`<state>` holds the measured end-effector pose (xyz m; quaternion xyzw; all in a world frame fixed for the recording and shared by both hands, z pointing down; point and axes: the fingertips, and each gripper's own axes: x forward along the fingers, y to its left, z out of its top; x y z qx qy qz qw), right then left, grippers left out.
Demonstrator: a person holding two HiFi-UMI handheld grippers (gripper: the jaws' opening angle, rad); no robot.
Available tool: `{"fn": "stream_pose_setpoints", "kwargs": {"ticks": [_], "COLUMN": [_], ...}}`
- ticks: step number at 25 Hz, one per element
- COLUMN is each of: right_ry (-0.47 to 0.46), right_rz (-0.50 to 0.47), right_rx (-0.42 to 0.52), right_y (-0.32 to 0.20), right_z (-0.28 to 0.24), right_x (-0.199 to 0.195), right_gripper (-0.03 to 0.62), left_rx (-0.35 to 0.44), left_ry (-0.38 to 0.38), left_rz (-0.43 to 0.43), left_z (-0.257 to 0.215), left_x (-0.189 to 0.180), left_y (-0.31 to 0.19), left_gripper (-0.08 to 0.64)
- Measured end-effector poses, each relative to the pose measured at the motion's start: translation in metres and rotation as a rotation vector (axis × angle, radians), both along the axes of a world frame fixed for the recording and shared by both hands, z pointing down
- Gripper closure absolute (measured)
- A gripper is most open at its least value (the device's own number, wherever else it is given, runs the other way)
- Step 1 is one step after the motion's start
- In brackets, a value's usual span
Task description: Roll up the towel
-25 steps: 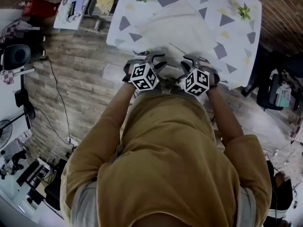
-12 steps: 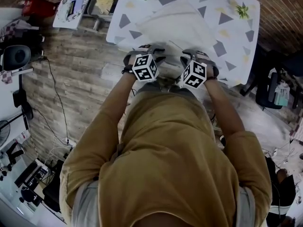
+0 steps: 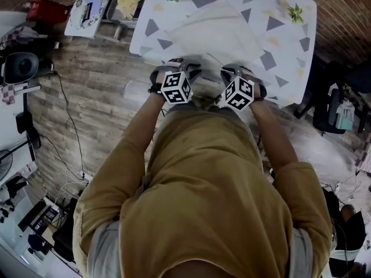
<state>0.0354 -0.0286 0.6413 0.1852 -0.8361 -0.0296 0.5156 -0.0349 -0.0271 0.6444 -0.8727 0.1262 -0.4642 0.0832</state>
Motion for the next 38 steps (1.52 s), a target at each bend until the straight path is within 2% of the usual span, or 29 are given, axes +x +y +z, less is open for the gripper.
{"fn": "stream_pose_setpoints", "kwargs": {"ticks": [6,10,17,31,35,38], "right_ry": [-0.043,-0.093,-0.093,-0.133,-0.172,-0.185], "right_rz": [0.021,0.071,0.068,0.083,0.119,0.095], "right_rx": [-0.016,-0.079,-0.09,-0.126,-0.179,-0.221], "right_y": [0.008,0.014,0.016,-0.017,-0.027,-0.03], "right_z": [-0.008,-0.011,-0.021,-0.035,-0.036,-0.047], "right_x": [0.0,0.003,0.007,0.012,0.012,0.011], "right_gripper": [0.555,0.557,0.557,0.555,0.555,0.555], "left_rx": [0.023,0.028,0.021,-0.142,-0.242,-0.319], "left_ry": [0.009,0.021,0.037,0.133,0.175,0.204], "left_rz": [-0.017,-0.025,-0.031,-0.085,-0.109,-0.103], "left_z": [-0.001,-0.006,-0.016,-0.044,-0.047,-0.052], "left_x": [0.0,0.0,0.003,0.004,0.002,0.003], "left_y": [0.009,0.014,0.017,-0.017,-0.024,-0.025], "left_gripper": [0.441,0.453,0.462,0.468,0.468,0.468]}}
